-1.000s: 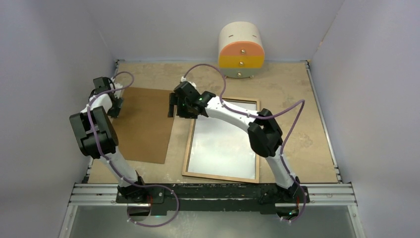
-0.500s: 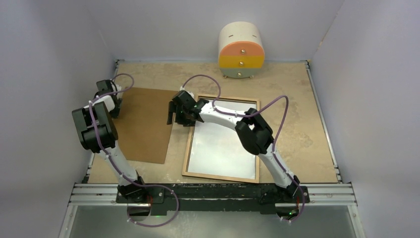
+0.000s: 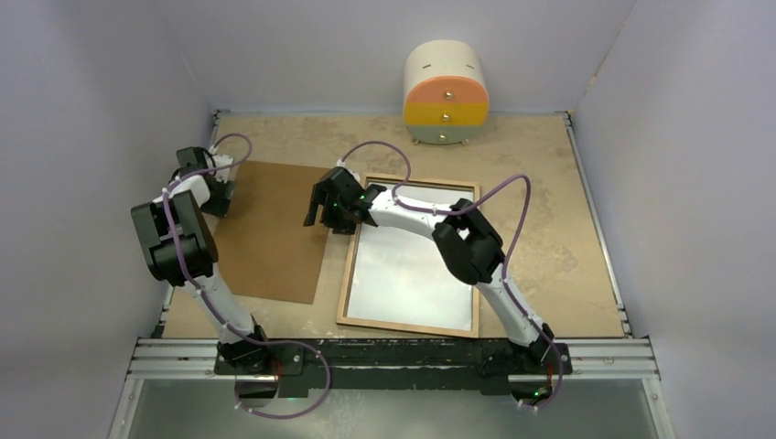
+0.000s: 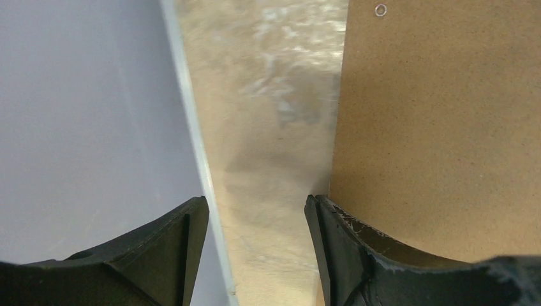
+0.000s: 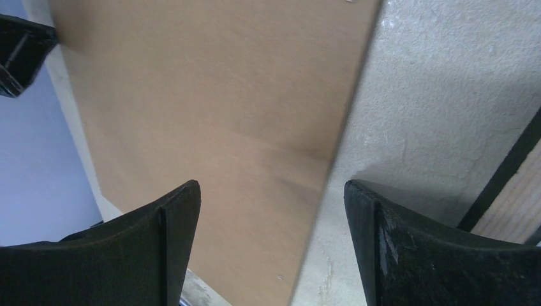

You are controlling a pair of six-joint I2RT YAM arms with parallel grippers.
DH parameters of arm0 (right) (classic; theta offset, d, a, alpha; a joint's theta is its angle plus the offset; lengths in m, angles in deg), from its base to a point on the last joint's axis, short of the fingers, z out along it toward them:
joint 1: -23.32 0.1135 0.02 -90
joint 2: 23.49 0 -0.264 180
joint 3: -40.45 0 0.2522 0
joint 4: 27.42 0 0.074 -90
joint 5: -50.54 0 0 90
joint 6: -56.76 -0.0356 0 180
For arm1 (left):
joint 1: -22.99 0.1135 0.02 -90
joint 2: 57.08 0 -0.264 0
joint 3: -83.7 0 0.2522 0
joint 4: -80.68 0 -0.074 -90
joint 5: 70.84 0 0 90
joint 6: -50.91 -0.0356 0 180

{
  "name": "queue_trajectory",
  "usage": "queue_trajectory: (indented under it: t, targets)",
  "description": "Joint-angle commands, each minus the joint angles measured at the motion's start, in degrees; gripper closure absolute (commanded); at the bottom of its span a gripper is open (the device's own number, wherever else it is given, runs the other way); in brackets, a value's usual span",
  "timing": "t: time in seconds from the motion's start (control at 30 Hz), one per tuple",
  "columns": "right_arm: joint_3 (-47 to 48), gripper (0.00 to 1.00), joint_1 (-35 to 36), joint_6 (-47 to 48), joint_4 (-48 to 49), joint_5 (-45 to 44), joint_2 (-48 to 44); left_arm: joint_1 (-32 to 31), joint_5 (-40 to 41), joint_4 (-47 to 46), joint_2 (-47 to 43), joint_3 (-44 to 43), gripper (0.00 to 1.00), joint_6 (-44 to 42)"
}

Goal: Put the photo into the frame

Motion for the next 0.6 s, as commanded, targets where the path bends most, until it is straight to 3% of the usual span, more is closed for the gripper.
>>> queue_trajectory:
  t: [0.0, 0.37, 0.57]
  targets:
    - [-1.98, 0.15, -0.19, -4.39, 0.98, 2.19, 1.90, -1.97, -14.59, 14.16, 2.63, 3.68, 0.37, -0.23]
    - [-3.20, 0.15, -0.43, -10.16, 5.92, 7.32, 3.79, -2.79, -16.17, 15.90, 2.69, 6.45, 0.39, -3.39]
    - [-8.80, 0.18, -1.44, -15.03, 23.37, 16.00, -1.91, -3.11, -18.05, 18.15, 3.30, 6.16, 0.43, -4.71]
